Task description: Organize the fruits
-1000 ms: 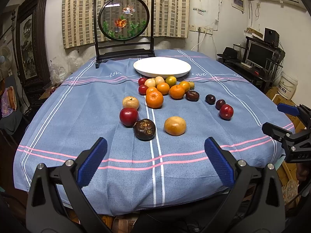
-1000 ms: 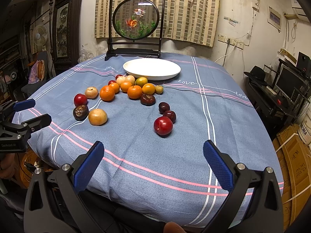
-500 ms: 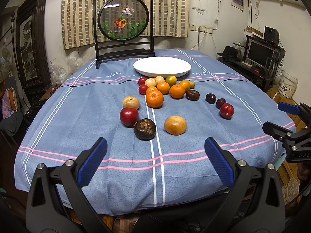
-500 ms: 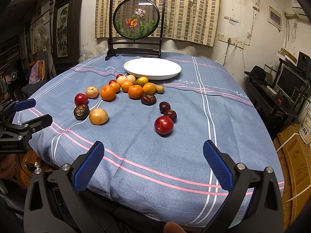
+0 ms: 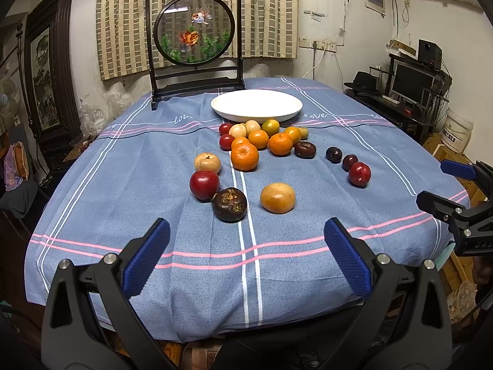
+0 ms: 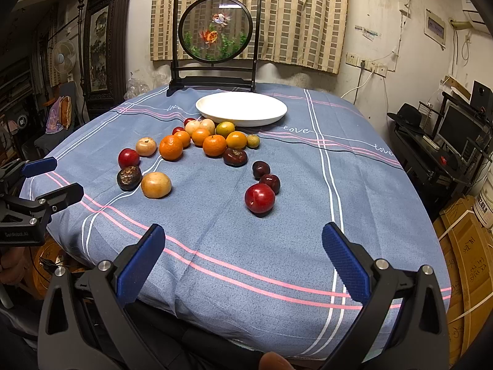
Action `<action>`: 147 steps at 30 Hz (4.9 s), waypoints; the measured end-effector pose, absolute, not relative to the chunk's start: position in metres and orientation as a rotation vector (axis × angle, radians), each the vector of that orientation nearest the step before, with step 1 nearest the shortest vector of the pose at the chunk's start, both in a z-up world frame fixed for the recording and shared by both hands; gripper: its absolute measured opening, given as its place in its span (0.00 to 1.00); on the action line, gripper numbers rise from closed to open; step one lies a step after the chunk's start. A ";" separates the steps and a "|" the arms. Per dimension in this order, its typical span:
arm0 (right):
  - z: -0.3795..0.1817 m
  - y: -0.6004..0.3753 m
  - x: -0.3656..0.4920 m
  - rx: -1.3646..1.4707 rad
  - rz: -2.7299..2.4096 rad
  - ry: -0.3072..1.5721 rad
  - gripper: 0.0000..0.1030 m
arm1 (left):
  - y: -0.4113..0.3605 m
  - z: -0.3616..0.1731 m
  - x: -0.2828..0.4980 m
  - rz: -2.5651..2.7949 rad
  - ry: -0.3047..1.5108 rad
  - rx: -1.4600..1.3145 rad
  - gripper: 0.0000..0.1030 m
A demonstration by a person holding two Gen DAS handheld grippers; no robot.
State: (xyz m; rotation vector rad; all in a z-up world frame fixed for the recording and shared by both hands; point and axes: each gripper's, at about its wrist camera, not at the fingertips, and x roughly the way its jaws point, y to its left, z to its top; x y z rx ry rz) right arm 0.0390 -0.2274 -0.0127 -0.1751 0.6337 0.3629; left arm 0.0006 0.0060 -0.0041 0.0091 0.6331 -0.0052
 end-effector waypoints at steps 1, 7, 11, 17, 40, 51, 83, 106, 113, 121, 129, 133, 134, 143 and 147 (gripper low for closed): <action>-0.013 -0.227 0.039 -0.175 0.363 0.634 0.99 | 0.006 -0.004 0.001 -0.005 0.633 0.010 0.98; -0.012 -0.228 0.038 -0.175 0.365 0.632 0.99 | 0.005 -0.004 0.000 -0.005 0.633 0.011 0.98; -0.012 -0.228 0.038 -0.174 0.364 0.634 0.99 | 0.006 -0.004 0.000 -0.004 0.634 0.012 0.98; -0.012 -0.228 0.039 -0.173 0.365 0.633 0.99 | 0.005 -0.004 0.000 -0.005 0.633 0.014 0.98; -0.028 -0.227 0.051 -0.123 0.415 0.603 0.99 | 0.008 -0.018 0.010 0.006 0.654 -0.011 0.98; -0.062 -0.228 0.113 -0.101 0.364 0.746 0.89 | 0.016 -0.040 0.030 0.007 0.705 0.000 0.98; -0.087 -0.230 0.168 0.017 0.432 0.870 0.39 | 0.039 -0.069 0.112 -0.081 0.824 -0.044 0.66; -0.084 -0.234 0.163 0.044 0.445 0.850 0.39 | 0.039 -0.066 0.108 -0.092 0.818 -0.046 0.45; -0.045 -0.225 0.169 0.034 0.522 0.754 0.39 | 0.048 -0.029 0.119 -0.180 0.746 -0.079 0.45; -0.007 -0.189 0.274 -0.034 0.539 0.739 0.39 | 0.041 0.031 0.236 -0.240 0.721 -0.007 0.45; -0.029 -0.142 0.379 -0.082 0.523 0.864 0.39 | 0.035 0.002 0.380 -0.198 0.876 -0.028 0.45; -0.047 -0.126 0.407 -0.109 0.535 0.930 0.39 | 0.031 -0.023 0.417 -0.192 0.959 -0.028 0.45; -0.051 -0.124 0.411 -0.113 0.537 0.942 0.38 | 0.030 -0.028 0.422 -0.184 0.973 -0.017 0.45; -0.061 -0.114 0.426 -0.156 0.534 0.969 0.39 | 0.029 -0.054 0.445 -0.172 1.053 0.012 0.46; -0.058 -0.112 0.424 -0.170 0.527 0.950 0.45 | 0.027 -0.047 0.442 -0.149 1.025 0.013 0.67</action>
